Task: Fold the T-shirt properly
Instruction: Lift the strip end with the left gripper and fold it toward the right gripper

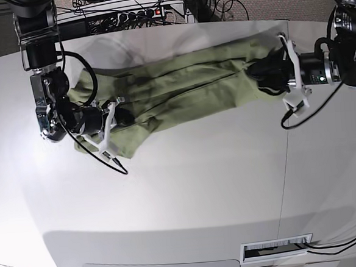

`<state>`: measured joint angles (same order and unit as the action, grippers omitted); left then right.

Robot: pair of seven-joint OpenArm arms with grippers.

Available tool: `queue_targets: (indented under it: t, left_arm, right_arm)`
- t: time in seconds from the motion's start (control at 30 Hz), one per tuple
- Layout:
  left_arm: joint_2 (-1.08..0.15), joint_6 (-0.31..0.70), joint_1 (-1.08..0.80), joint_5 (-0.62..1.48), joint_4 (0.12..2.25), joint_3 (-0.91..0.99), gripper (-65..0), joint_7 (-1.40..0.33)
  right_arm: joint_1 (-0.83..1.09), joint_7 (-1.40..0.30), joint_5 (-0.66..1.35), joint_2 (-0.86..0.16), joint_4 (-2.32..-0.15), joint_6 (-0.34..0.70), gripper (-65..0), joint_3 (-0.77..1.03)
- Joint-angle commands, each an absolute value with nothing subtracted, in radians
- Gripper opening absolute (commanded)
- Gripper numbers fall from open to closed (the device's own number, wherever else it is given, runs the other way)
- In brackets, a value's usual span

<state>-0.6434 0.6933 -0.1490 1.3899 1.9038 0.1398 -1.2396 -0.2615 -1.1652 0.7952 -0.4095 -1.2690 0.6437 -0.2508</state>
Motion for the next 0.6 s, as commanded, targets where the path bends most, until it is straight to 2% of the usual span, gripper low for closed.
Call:
queue_targets:
  t: [0.0,0.17,0.57]
  left_arm:
    - [-0.659,0.698,-0.136,1.417,1.936,0.149,-65.0,-1.222]
    - [-0.63,0.698,-0.135,1.399,1.983,0.149,-65.0,-1.171]
    - [-0.389,0.698,-0.136,1.362,1.98,0.149,-65.0,-1.143]
  right_arm:
    - [-0.258,-1.233,0.736,-0.424,-1.264,0.636,-65.0,-0.254]
    - [-0.258,-1.253,0.744,-0.424,-1.264,0.636,-65.0,-0.254]
    - [-0.257,-1.253,0.74,-0.424,-1.328,0.636,-65.0,-0.254]
